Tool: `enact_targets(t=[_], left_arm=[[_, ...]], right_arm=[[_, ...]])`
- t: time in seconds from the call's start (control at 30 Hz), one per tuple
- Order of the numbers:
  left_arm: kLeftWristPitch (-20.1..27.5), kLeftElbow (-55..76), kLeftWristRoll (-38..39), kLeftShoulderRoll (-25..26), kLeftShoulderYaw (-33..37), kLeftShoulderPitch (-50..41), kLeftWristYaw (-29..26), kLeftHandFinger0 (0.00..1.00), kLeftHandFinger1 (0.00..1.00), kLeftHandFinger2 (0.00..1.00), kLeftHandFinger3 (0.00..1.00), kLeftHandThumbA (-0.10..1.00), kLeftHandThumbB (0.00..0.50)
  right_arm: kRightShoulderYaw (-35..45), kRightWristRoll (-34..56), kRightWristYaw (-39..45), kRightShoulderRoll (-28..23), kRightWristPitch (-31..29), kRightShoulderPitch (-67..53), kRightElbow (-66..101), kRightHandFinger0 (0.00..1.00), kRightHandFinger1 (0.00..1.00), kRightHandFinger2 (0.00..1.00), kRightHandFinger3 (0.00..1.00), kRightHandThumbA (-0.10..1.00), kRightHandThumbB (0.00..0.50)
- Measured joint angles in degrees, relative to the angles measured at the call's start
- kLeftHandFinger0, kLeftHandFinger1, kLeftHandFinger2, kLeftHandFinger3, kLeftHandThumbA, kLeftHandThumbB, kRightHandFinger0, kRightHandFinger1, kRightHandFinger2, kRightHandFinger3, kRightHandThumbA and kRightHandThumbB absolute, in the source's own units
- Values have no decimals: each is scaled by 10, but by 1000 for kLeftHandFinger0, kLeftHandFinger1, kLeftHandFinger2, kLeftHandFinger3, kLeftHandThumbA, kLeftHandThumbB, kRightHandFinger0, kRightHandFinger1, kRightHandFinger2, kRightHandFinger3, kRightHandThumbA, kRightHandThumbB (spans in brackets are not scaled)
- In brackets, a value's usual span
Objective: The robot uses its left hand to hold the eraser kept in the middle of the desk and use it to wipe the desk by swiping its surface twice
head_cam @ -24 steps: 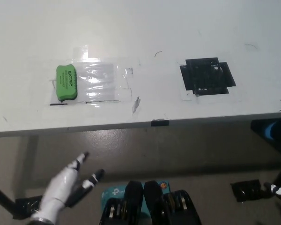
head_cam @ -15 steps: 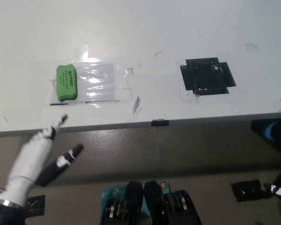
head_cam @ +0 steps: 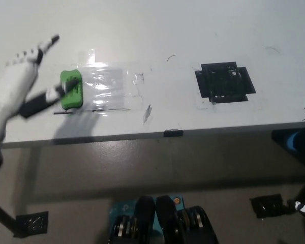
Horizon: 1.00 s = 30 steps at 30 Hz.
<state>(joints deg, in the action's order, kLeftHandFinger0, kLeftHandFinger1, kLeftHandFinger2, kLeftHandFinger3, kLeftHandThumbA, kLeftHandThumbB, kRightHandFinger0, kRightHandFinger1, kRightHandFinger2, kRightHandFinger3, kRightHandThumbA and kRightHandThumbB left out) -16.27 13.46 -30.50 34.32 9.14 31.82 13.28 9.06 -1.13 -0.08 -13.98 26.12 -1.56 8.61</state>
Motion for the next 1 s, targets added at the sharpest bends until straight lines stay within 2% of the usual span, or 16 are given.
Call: enact_targets(t=[0.07, 0.1, 0.17, 0.2, 0.3, 0.33, 0.43, 0.47, 0.57, 0.6, 0.73, 0.8, 0.87, 0.9, 0.97, 1.0], left_arm=[[0, -28, -9, 4, 6, 44, 7, 1000, 1000, 1000, 1000, 1000, 300], [0, -40, -14, 5, 8, 59, 9, 1000, 1000, 1000, 1000, 1000, 259], [6, -87, -29, 6, 22, 98, 10, 1000, 1000, 1000, 1000, 1000, 295], [10, -110, -37, 6, 30, 115, 8, 1000, 1000, 1000, 1000, 1000, 286], [27, -199, -72, 11, 68, 161, 3, 1000, 1000, 1000, 1000, 1000, 318], [34, -227, -84, 13, 81, 174, 1, 1000, 1000, 1000, 1000, 1000, 295], [53, -311, -111, 15, 116, 209, -7, 1000, 1000, 1000, 1000, 1000, 254], [56, -327, -117, 15, 122, 217, -9, 1000, 1000, 1000, 1000, 1000, 276], [68, -382, -136, 14, 134, 239, -24, 1000, 1000, 1000, 1000, 1000, 279], [71, -391, -141, 13, 134, 243, -31, 1000, 1000, 1000, 1000, 1000, 298], [73, -403, -147, -6, 127, 246, -51, 1000, 1000, 1000, 1000, 1000, 262], [74, -410, -147, -23, 126, 240, -59, 1000, 1000, 1000, 1000, 1000, 314], [74, -423, -146, -41, 123, 229, -67, 1000, 1000, 1000, 1000, 1000, 322], [76, -435, -143, -53, 118, 221, -74, 1000, 1000, 1000, 1000, 1000, 311], [77, -456, -136, -73, 108, 209, -83, 1000, 1000, 1000, 1000, 1000, 228], [78, -465, -133, -82, 103, 205, -88, 1000, 1000, 1000, 1000, 1000, 238]], right_arm=[[-1, -1, 1, -2, 0, 0, 0, 1000, 1000, 1000, 1000, 1000, 95], [-2, -1, 2, -3, 0, 0, 0, 1000, 1000, 1000, 1000, 1000, 110], [-2, -1, 2, -5, 0, 0, 0, 1000, 1000, 1000, 995, 1000, 110], [-2, -1, 3, -5, 0, 1, 0, 1000, 1000, 1000, 995, 1000, 95], [-2, -1, 3, -5, 0, 0, 1, 1000, 1000, 1000, 1000, 1000, 99], [-2, -1, 3, -5, 0, -1, 1, 1000, 1000, 1000, 1000, 1000, 77], [-3, -2, 3, -5, 0, -2, 1, 1000, 1000, 1000, 994, 1000, 82], [-4, -2, 3, -5, 0, -2, 2, 1000, 1000, 1000, 1000, 1000, 55], [-4, -2, 4, -7, 1, -3, 8, 1000, 1000, 1000, 998, 1000, 91], [-4, -2, 4, -8, 1, -3, 9, 1000, 1000, 1000, 982, 1000, 106], [-4, -2, 4, -9, 1, -7, 11, 1000, 1000, 1000, 1000, 1000, 98], [-4, -2, 4, -9, 1, -8, 11, 1000, 1000, 991, 986, 1000, 82], [-4, -2, 4, -9, 2, -8, 12, 1000, 1000, 1000, 1000, 1000, 70], [-4, -2, 4, -9, 2, -10, 13, 1000, 1000, 1000, 1000, 1000, 59], [-4, -2, 4, -9, 3, -14, 14, 1000, 1000, 1000, 996, 1000, 85], [-4, -2, 4, -9, 3, -15, 14, 1000, 1000, 1000, 995, 1000, 100]])
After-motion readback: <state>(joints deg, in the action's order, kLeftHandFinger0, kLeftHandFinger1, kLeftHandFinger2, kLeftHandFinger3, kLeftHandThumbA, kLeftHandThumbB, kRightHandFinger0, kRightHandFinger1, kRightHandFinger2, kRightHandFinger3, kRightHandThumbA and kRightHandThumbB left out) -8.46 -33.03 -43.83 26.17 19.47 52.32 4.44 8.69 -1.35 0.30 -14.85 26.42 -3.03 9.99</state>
